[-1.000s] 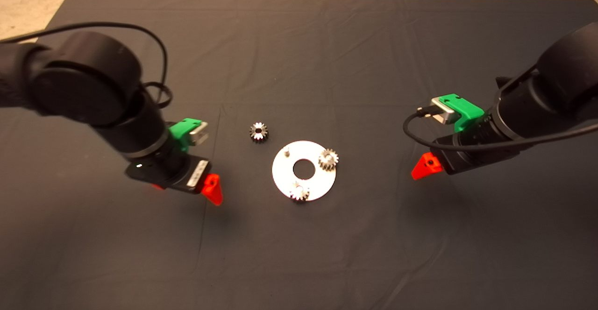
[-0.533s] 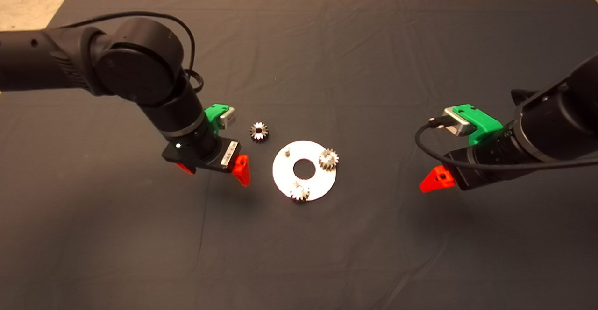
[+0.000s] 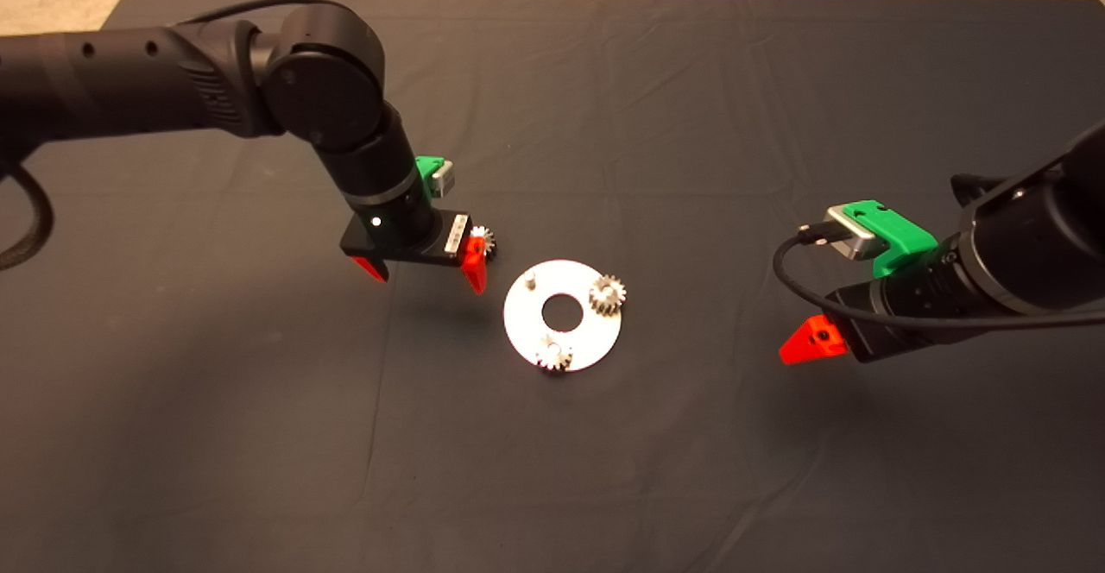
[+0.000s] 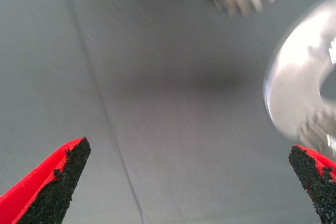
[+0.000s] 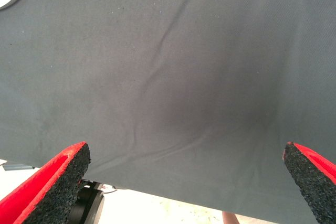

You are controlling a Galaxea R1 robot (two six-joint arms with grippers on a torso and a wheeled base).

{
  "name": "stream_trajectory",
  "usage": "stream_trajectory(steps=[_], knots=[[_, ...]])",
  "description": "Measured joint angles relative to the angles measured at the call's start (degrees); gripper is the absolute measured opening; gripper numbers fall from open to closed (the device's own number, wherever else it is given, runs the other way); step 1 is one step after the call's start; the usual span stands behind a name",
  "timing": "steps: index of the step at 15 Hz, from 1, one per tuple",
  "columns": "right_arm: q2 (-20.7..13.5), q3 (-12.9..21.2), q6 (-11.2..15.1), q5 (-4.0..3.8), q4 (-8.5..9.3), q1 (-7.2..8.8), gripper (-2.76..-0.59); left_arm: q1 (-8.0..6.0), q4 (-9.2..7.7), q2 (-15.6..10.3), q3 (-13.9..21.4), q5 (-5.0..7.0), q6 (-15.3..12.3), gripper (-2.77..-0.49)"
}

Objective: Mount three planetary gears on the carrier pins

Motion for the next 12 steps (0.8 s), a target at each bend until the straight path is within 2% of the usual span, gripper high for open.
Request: stream_trajectory(steps=[5,8,12], knots=[[-0.02,0.05,0.17,0.00,0.00,0.00,-0.61,0.02,0.20,3.73,-6.93,-0.27,0.01,-0.49],[-0.05,0.05,0.17,-0.02,0.00,0.02,-0.61,0.38,0.20,5.58,-11.10,-1.81,-0.22,-0.49],[-0.05,0.05,0.20,0.01,0.00,0.02,-0.61,0.99,0.20,7.26,-14.32,-2.16,-2.62,-0.49]])
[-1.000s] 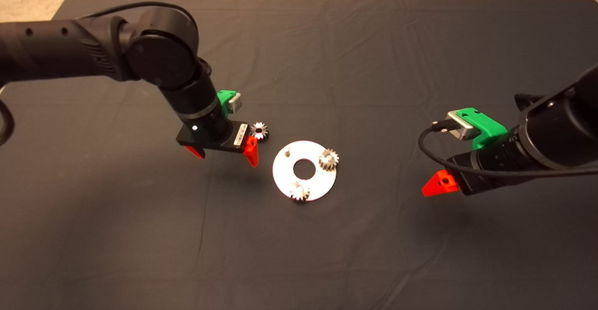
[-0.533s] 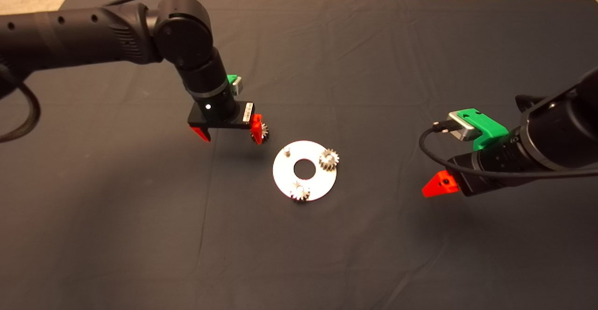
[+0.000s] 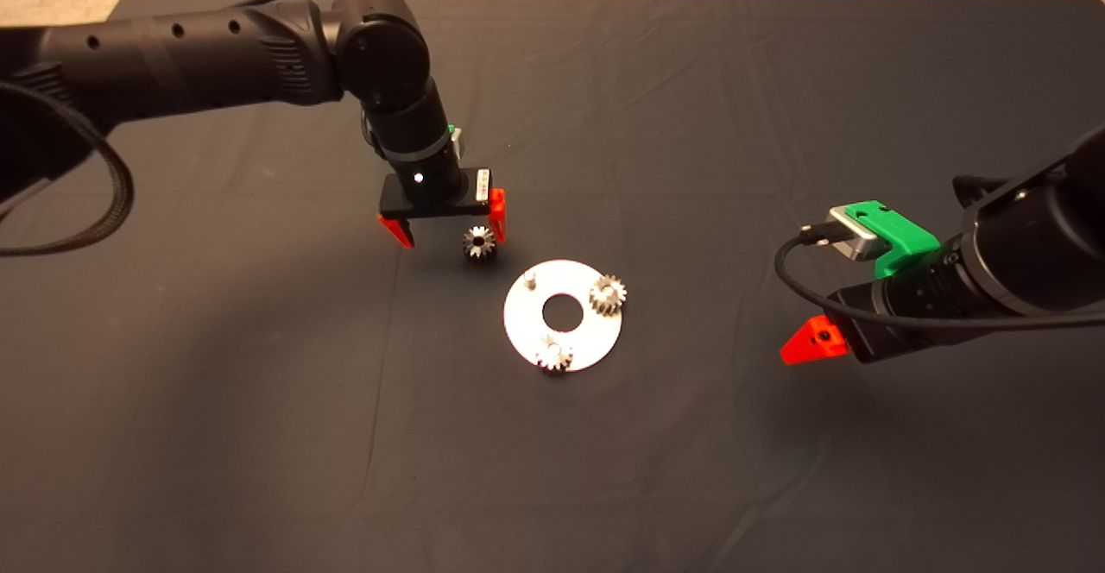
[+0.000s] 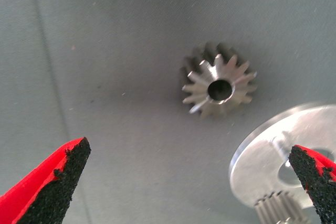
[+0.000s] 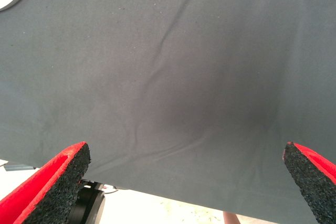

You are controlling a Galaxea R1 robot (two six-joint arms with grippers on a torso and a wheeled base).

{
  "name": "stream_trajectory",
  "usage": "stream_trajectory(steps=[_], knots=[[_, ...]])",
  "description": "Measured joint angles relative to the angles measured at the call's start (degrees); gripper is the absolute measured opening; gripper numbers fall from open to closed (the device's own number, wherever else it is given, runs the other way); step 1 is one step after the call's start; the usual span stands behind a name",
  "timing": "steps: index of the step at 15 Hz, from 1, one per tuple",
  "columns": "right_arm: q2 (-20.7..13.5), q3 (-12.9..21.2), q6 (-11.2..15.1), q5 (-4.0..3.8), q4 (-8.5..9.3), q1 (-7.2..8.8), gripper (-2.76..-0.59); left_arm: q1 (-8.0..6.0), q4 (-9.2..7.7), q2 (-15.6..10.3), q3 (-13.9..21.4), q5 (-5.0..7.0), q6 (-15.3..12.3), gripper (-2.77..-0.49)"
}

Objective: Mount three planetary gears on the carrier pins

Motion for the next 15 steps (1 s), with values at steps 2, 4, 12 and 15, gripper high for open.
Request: stream_trajectory(steps=[2,4,12,15], knots=[[0.00,0.00,0.02,-0.04,0.01,0.00,-0.61,0.27,0.00,0.33,-0.33,-0.06,-0.84,-0.49],[0.02,0.00,0.09,-0.04,0.01,-0.01,-0.61,0.94,0.02,1.53,-1.40,-0.08,-0.80,-0.49],[0.05,0.00,0.13,-0.01,0.00,0.00,-0.61,1.24,1.54,4.13,-2.06,-0.45,1.66,-0.59],[0.02,0.00,0.13,-0.04,0.01,-0.02,-0.61,1.24,1.91,4.13,-2.71,-0.43,2.39,-0.69]])
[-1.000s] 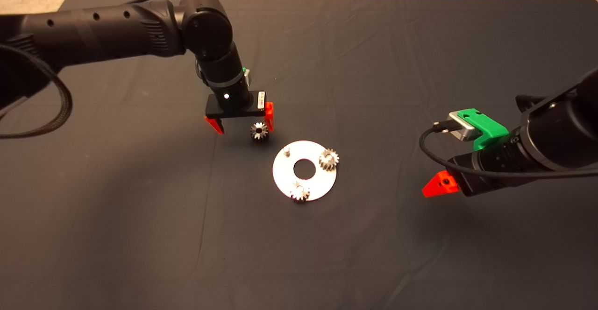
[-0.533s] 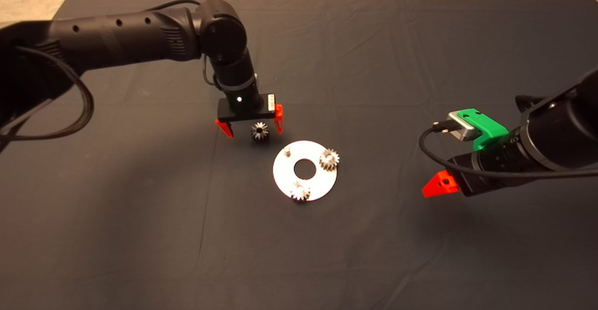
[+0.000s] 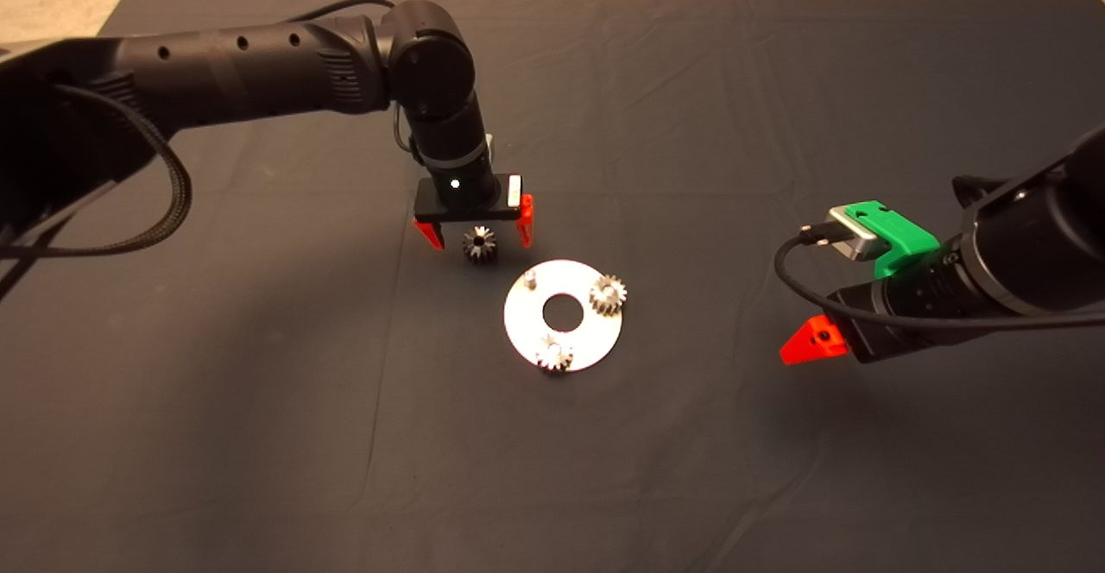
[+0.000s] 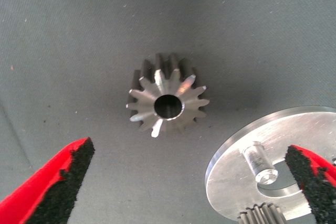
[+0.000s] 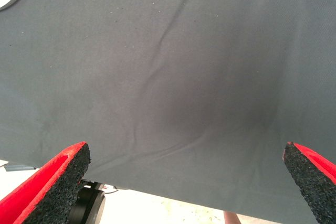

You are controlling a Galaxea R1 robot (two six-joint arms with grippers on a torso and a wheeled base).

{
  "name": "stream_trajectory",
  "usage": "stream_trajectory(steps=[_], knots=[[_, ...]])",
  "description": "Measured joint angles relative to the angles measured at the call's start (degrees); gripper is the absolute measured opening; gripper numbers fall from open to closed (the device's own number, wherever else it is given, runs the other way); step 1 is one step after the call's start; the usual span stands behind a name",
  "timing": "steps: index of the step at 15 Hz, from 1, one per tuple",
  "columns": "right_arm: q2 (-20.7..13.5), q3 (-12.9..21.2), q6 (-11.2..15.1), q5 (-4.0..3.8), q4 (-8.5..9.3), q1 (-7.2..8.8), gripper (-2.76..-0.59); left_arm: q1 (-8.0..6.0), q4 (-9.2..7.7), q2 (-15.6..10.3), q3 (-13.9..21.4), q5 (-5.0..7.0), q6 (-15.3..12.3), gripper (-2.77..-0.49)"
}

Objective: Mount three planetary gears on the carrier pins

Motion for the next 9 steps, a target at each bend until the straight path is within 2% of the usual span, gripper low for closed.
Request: stream_trajectory(steps=[5,7,9], knots=[[0.00,0.00,0.00,0.02,0.01,0.00,-0.61,0.17,0.19,0.11,-1.56,0.00,1.44,-0.88],[0.00,0.00,0.00,0.04,0.01,0.02,-0.61,1.02,0.21,0.11,-1.78,0.00,1.58,-0.90],[0.00,0.00,0.00,0.00,0.01,0.01,-0.61,1.77,0.22,0.11,-1.91,-0.01,1.77,-1.03]])
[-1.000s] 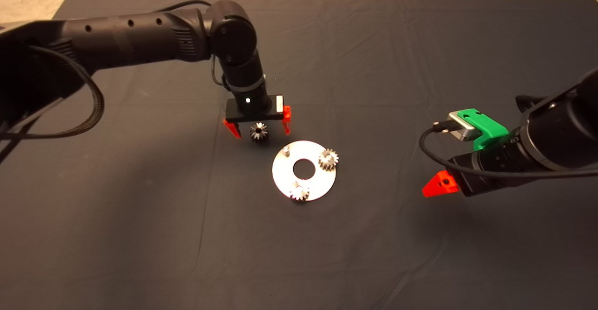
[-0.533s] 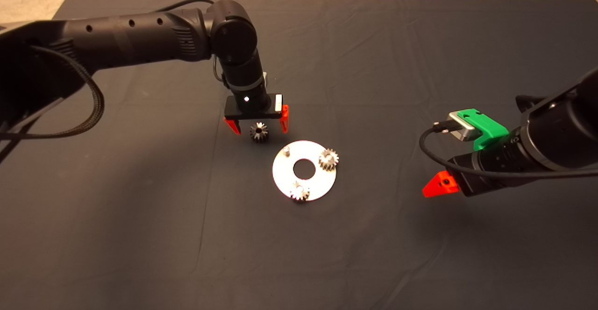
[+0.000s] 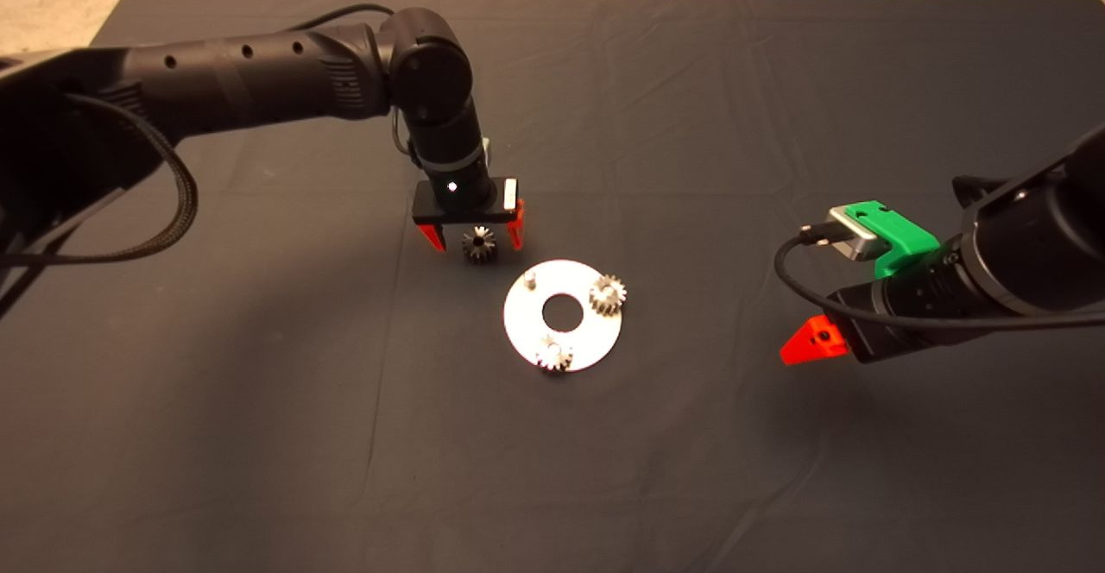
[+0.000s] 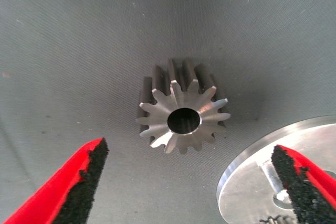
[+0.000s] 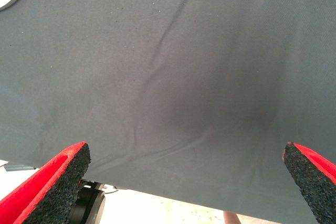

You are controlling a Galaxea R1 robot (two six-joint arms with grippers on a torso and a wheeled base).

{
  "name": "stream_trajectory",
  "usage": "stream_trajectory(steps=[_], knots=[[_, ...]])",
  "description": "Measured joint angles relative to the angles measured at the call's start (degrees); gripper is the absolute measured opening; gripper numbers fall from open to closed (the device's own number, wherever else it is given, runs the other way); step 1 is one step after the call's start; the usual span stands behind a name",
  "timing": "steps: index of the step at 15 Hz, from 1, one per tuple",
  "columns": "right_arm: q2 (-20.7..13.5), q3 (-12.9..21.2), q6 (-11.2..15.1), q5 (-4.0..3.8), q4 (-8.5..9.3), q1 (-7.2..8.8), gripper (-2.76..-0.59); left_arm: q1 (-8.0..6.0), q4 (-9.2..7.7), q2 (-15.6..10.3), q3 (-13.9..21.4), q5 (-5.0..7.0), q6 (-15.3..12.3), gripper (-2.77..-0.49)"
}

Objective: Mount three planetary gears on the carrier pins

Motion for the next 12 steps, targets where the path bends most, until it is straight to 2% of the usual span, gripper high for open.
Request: stream_trajectory(steps=[4,6,7,9,10,12], knots=[[0.00,0.00,0.00,0.02,0.01,-0.01,-0.61,0.00,0.01,0.00,-0.44,0.01,1.11,-1.04],[0.00,0.00,0.00,0.04,0.01,-0.01,-0.61,0.02,0.01,0.02,-1.02,0.01,2.00,-1.18],[0.00,0.01,0.00,0.02,0.01,-0.01,-0.61,0.05,0.01,0.04,-1.26,0.01,2.59,-1.18],[0.00,0.00,0.00,0.00,0.01,-0.01,-0.61,0.20,0.01,0.66,-2.84,0.03,4.00,-1.20],[0.00,0.01,0.00,0.04,0.01,-0.01,-0.61,0.20,0.00,1.41,-4.16,0.02,5.23,-1.31],[0.00,0.00,0.00,0.00,0.01,-0.01,-0.61,0.25,0.04,2.35,-5.29,-0.08,6.01,-1.32]])
